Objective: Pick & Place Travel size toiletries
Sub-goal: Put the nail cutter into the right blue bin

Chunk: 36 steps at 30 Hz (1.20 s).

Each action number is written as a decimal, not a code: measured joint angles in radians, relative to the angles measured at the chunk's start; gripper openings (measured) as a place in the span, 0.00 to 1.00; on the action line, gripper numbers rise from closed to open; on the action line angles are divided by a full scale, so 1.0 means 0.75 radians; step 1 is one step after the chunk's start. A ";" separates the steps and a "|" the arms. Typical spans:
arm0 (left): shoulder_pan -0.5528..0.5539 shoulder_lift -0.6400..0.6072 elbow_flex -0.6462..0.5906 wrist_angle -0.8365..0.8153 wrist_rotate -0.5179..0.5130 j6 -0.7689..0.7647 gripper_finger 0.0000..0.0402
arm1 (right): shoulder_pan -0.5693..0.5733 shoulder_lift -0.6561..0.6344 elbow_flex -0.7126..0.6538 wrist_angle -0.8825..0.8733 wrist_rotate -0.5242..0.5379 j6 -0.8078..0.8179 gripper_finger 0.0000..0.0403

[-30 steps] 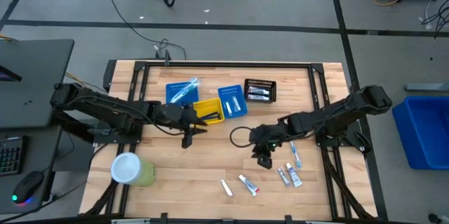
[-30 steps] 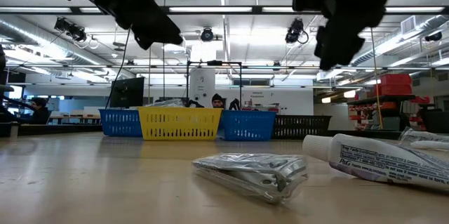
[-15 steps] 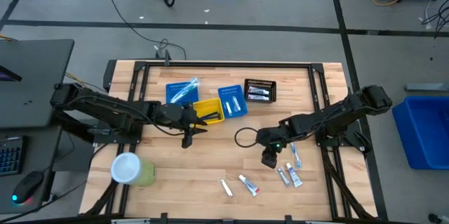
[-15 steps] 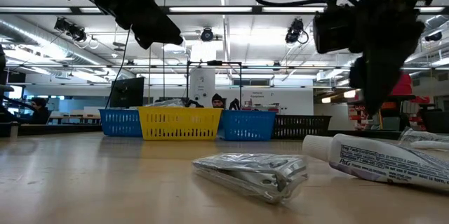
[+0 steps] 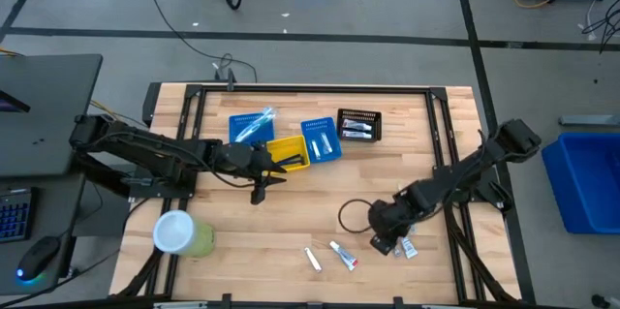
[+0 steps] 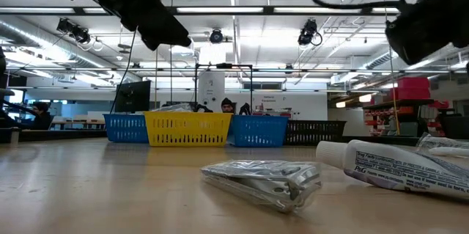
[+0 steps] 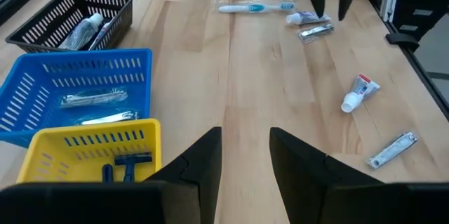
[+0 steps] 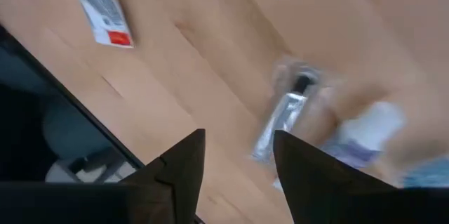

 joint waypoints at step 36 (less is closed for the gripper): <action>0.002 0.000 0.002 0.080 -0.111 0.097 0.32 | 0.064 0.258 0.164 0.077 0.246 0.078 0.10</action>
